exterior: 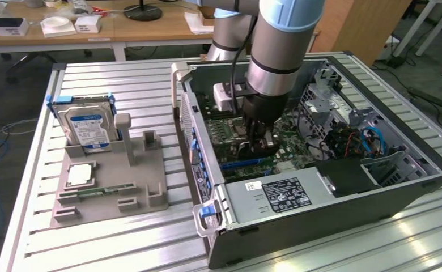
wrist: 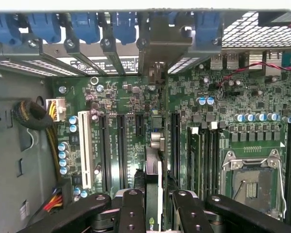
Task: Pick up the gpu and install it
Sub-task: 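Insert the gpu into the slot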
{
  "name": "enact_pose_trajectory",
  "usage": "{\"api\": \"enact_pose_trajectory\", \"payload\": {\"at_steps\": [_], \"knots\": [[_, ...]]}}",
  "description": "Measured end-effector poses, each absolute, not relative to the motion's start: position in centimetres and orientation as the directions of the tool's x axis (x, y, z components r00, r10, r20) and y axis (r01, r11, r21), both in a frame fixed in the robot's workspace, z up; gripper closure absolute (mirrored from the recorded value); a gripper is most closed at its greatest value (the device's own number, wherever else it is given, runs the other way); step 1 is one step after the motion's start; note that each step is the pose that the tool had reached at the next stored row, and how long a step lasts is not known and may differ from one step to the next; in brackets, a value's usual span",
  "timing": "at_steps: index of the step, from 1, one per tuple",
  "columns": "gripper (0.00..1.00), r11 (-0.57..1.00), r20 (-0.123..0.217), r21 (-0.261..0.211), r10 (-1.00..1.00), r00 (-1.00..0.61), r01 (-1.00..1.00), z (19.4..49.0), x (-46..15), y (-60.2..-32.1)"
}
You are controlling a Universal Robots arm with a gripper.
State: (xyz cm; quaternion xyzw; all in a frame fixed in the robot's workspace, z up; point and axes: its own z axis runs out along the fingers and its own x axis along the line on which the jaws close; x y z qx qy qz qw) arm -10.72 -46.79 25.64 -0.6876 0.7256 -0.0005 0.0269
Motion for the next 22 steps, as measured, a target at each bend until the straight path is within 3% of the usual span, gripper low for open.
{"api": "enact_pose_trajectory", "payload": {"at_steps": [22], "knots": [[0.73,0.048,-0.038,-0.038,-0.998,-0.047,-0.998,24.95,-10.88,-46.64]]}}
